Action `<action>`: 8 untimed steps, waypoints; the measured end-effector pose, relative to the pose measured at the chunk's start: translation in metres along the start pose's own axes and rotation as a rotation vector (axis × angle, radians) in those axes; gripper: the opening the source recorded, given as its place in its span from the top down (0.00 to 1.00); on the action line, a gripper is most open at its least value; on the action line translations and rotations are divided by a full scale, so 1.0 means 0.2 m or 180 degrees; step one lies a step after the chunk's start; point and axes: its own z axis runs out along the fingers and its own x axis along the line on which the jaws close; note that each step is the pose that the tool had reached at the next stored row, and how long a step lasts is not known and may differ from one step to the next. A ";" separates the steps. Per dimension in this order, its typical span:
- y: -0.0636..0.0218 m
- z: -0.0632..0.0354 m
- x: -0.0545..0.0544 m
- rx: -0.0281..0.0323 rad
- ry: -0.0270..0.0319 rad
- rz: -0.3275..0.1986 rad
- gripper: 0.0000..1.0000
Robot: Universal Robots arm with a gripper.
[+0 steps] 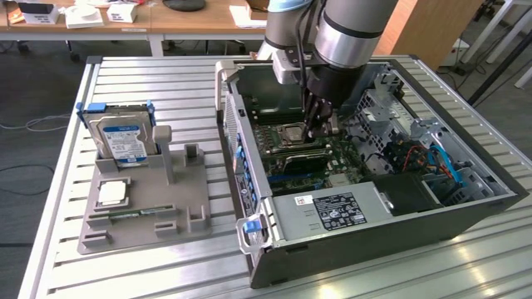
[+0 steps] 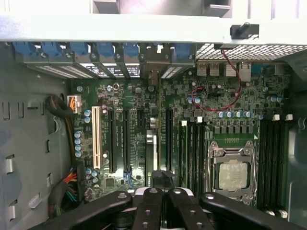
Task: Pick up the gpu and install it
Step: 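Press down on the gpu until it lock into place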
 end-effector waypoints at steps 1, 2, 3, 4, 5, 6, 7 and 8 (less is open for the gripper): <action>0.000 0.000 0.00 0.0000 0.0000 0.0000 0.89; 0.000 0.000 0.00 0.0000 0.0000 0.0000 0.89; 0.000 0.001 0.00 0.0000 0.0000 0.0000 0.89; 0.000 0.002 0.00 0.0000 0.0000 0.0000 0.89; 0.000 0.004 -0.01 0.0000 0.0000 0.0000 0.89; 0.000 0.006 -0.01 0.0000 0.0000 0.0000 0.89; 0.001 0.009 -0.02 0.0000 0.0000 0.0000 0.89; 0.001 0.011 -0.02 0.0000 0.0000 0.0000 0.89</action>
